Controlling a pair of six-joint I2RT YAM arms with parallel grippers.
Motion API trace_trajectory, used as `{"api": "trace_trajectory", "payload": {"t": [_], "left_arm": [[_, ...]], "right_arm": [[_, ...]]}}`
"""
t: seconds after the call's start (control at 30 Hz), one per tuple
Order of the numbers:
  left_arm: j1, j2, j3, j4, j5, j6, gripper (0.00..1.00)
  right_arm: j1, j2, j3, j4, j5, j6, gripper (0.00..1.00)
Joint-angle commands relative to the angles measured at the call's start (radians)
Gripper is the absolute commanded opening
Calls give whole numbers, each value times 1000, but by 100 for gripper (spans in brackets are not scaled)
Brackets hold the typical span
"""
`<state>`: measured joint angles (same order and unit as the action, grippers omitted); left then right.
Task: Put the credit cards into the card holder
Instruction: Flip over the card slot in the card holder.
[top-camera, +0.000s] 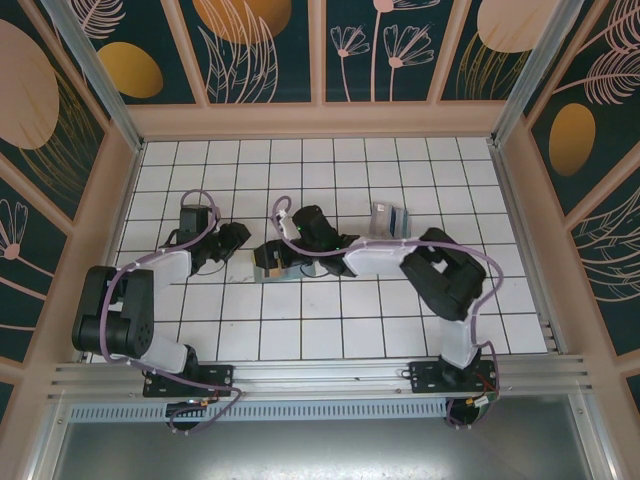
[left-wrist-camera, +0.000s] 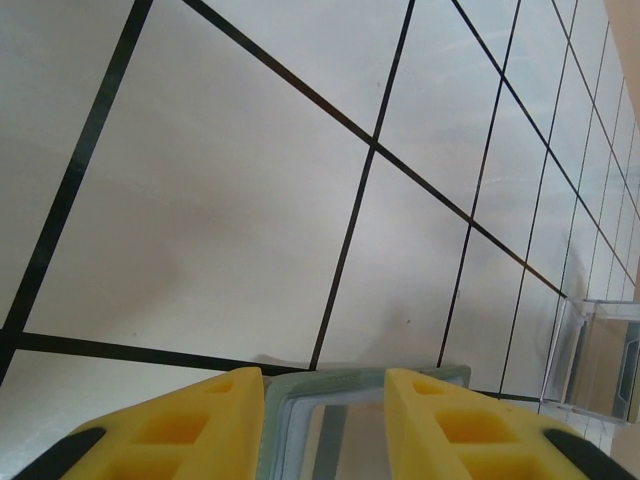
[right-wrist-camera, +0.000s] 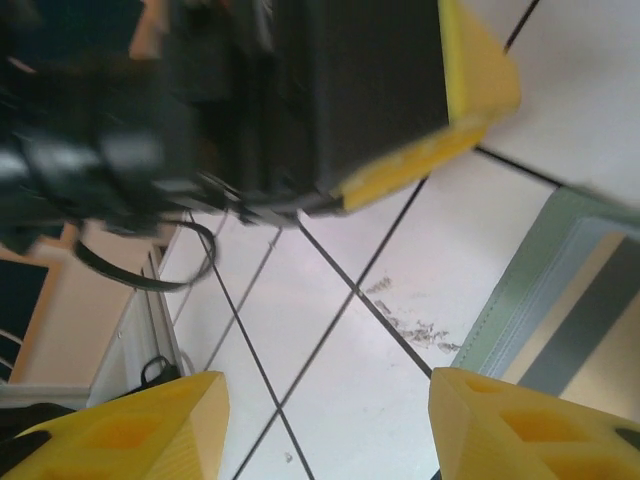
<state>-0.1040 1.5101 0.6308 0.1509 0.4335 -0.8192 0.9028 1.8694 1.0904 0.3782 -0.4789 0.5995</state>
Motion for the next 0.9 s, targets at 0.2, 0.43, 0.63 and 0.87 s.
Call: {"api": "trace_trajectory", "payload": {"t": [0.2,0.43,0.63,0.87], "left_arm": [[-9,28,21,5,29,25,34],[-16,30,11,16,44,28,33],[-15,13,0,15,64,29,33],[-15,9,4,-11,50,34,33]], "right_arm": [[-128,-255,-181,-148,222,-13,59],[-86,-152,-150,-149,112,2,59],[-22,-55,-29,-230,216,-15,59],[60,46,146,-424,412,-69,58]]}}
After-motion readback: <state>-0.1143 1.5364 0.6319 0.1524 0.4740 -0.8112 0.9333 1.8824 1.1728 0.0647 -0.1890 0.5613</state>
